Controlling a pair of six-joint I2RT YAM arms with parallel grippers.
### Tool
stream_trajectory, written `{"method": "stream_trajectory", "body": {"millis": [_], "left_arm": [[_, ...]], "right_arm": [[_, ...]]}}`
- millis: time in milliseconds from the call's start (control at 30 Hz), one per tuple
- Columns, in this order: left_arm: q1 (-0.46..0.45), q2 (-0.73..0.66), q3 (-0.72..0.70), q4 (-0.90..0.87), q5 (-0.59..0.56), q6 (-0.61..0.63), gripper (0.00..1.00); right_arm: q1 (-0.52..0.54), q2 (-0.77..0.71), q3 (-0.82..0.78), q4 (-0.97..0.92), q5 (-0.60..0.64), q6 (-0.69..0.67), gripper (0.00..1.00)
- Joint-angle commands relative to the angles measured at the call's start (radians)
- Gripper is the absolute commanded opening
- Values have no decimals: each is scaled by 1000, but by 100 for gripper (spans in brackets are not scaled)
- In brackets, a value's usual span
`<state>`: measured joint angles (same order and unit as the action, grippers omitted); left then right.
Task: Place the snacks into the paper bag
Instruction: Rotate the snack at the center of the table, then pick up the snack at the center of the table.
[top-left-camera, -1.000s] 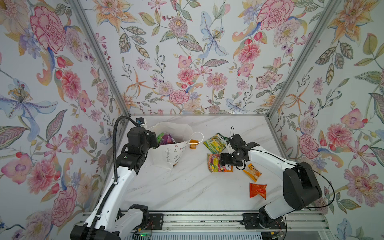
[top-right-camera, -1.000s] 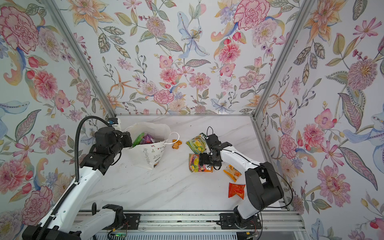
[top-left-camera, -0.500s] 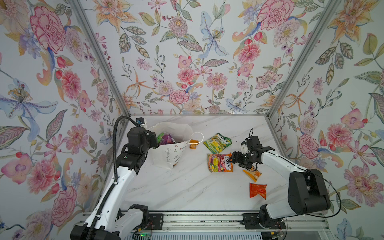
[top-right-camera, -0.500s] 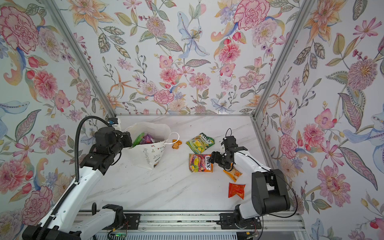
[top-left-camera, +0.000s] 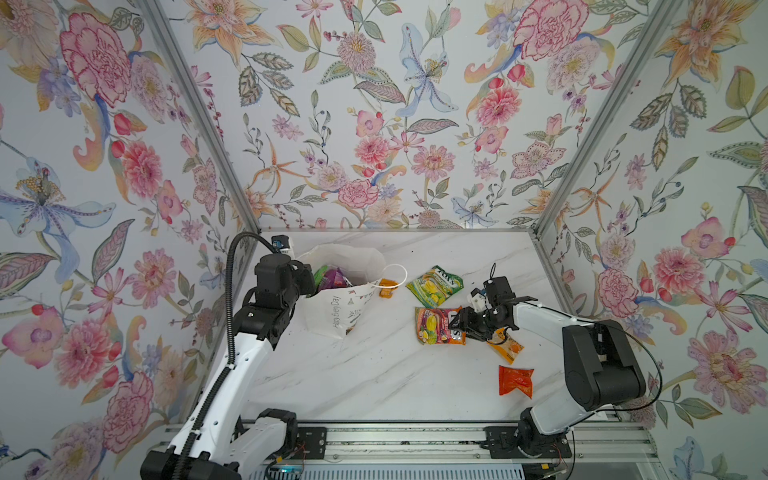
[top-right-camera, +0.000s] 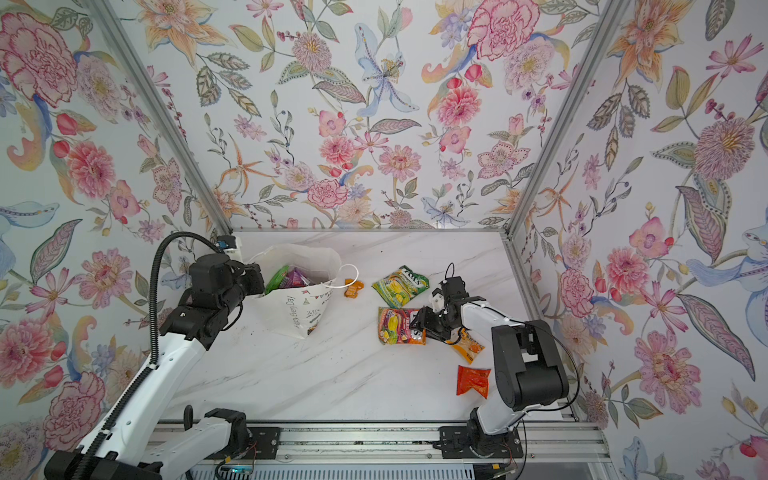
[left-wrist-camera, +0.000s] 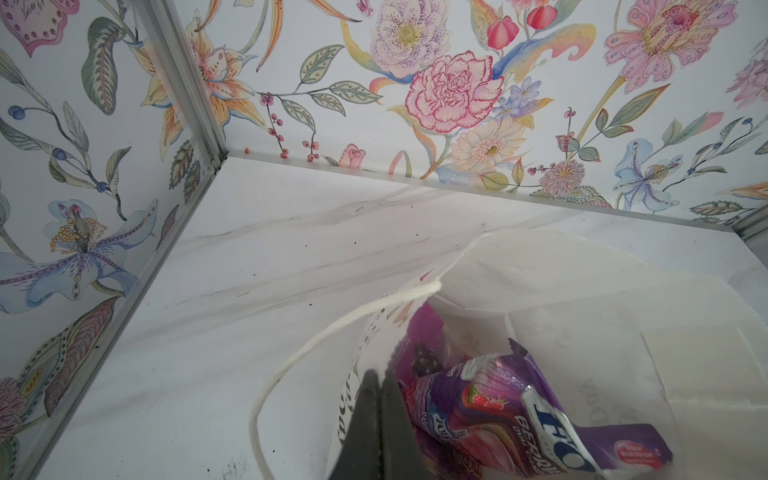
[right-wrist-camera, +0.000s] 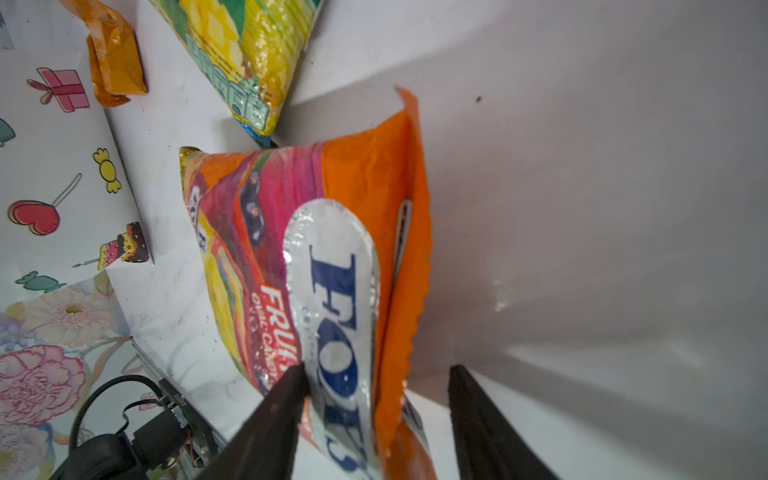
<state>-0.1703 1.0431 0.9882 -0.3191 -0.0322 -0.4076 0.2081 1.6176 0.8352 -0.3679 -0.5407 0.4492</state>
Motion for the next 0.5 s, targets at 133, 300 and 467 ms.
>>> {"method": "stream_trajectory", "body": {"millis": [133, 300, 467], "left_arm": [[12, -12, -10, 38, 3, 9, 0], [12, -5, -8, 38, 11, 9, 0], [12, -8, -8, 38, 11, 9, 0]], "right_arm": [[2, 39, -19, 50, -63, 8, 30], [-1, -15, -38, 73, -78, 37, 16], [-4, -65, -67, 114, -111, 98, 10]]}}
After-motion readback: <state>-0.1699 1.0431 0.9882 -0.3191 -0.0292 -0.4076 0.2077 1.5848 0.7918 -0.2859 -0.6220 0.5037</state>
